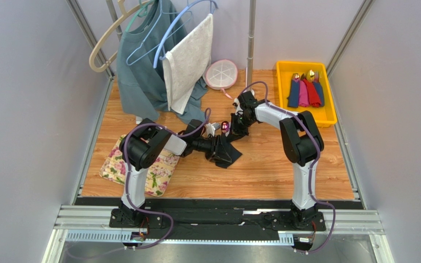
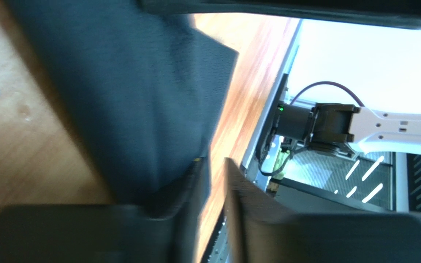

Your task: Place the utensils on the paper napkin and roll it up

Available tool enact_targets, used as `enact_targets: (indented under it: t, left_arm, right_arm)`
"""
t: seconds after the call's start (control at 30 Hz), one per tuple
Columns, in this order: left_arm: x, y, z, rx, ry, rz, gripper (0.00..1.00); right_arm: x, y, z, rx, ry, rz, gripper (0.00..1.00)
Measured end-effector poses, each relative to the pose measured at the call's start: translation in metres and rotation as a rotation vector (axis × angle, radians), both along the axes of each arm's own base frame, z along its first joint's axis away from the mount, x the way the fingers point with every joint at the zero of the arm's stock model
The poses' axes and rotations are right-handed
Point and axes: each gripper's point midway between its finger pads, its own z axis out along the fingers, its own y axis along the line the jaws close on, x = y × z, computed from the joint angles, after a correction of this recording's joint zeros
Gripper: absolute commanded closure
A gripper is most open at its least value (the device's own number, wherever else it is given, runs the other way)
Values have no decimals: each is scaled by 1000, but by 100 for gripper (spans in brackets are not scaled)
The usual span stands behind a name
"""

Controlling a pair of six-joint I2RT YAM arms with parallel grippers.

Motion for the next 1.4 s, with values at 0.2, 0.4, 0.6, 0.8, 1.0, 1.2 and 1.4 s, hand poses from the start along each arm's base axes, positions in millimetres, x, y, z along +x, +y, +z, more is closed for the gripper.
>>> enact_targets:
  t: [0.2,0.4,0.6,0.8,1.0,1.2,1.4]
  left_arm:
    - [15,11,26,14,-105,31,32]
    - [31,45,85,43,-288,74,1]
    - [39,76,133,105,-472,96,1]
    - [34,99,158,190,-622,91,1]
    - [26,118,185,216,-757,155,1]
    - [24,125,199,188,-829,138,1]
    - [27,130,203,184,-836,159,3]
  right_arm:
    - [3,5,2,79,-44,43,100]
    - [7,6,4,146,-70,52,100]
    - [6,5,16,217,-102,57,100]
    - [9,7,32,269,-148,66,100]
    - [5,7,40,299,-157,75,100]
    - [3,11,62,348,-195,100,100]
    - [-2,15,95,410,-249,139,100]
